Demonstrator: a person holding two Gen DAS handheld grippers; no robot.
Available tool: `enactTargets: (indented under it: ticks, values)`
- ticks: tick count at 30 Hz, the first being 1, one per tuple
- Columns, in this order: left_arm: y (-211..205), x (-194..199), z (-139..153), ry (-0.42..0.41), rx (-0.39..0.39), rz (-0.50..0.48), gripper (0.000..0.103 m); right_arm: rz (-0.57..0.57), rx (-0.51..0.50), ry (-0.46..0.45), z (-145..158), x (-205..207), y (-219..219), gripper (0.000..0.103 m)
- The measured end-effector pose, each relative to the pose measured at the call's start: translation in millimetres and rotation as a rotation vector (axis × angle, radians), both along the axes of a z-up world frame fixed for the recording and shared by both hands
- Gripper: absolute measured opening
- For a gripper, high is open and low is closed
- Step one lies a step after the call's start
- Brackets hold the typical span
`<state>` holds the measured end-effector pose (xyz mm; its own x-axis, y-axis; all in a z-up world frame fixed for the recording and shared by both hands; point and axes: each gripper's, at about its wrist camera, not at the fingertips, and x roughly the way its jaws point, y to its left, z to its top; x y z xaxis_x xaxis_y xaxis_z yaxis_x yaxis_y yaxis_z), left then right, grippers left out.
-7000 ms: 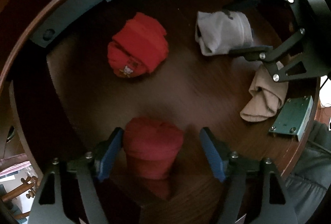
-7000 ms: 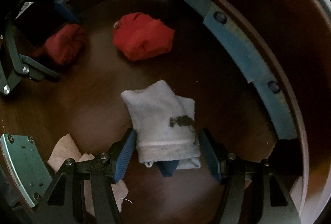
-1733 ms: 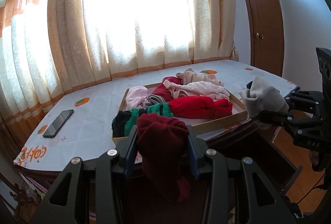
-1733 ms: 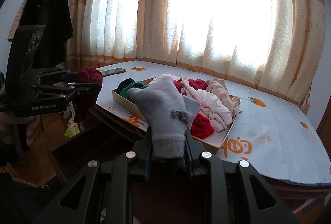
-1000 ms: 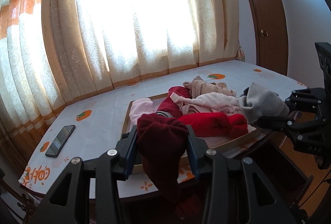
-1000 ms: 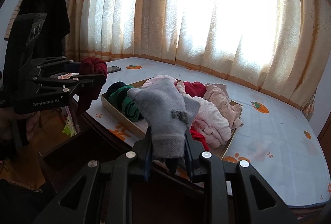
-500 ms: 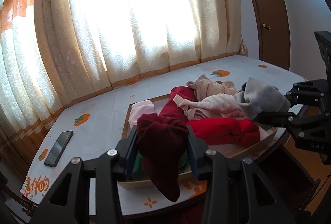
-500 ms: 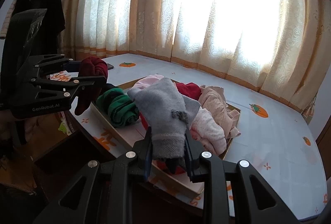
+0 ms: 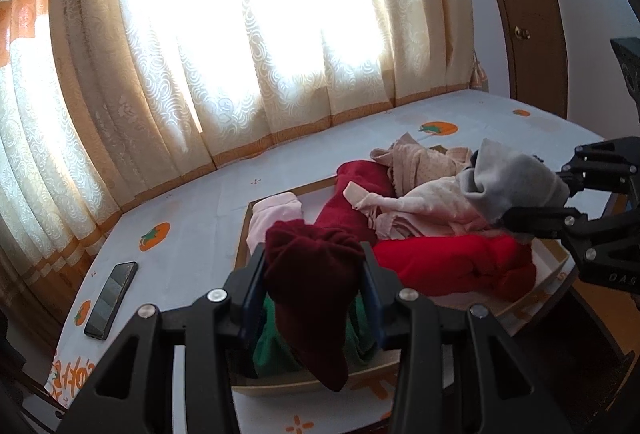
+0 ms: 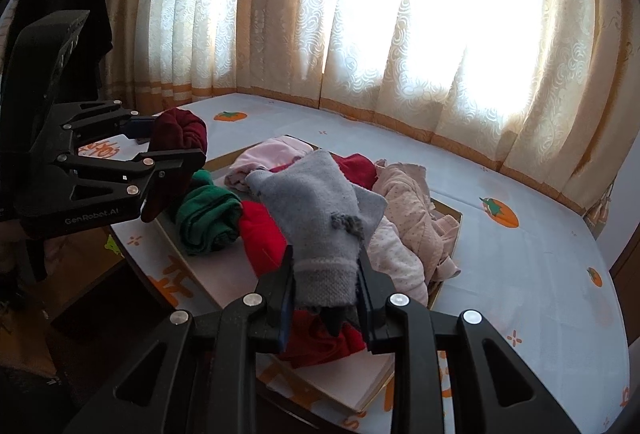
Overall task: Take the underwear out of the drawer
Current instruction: 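Carry both held socks over the cardboard tray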
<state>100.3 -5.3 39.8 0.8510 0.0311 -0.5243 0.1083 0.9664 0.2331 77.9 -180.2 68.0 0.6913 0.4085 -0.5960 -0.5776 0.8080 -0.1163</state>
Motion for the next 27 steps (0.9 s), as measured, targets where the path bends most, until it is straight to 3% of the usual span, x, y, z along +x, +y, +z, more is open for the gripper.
enactTargets:
  ticks: [22, 27]
  values:
    - [14.9, 54.9, -17.8, 0.176, -0.138, -0.008, 0.042, -0.015, -0.067, 0.085, -16.7, 39.6, 10.5, 0.029]
    - [12.8, 65.0, -25.5, 0.205, -0.128, 0.0, 0.051, -0.015, -0.082, 0.101, -21.9, 45.6, 12.5, 0.03]
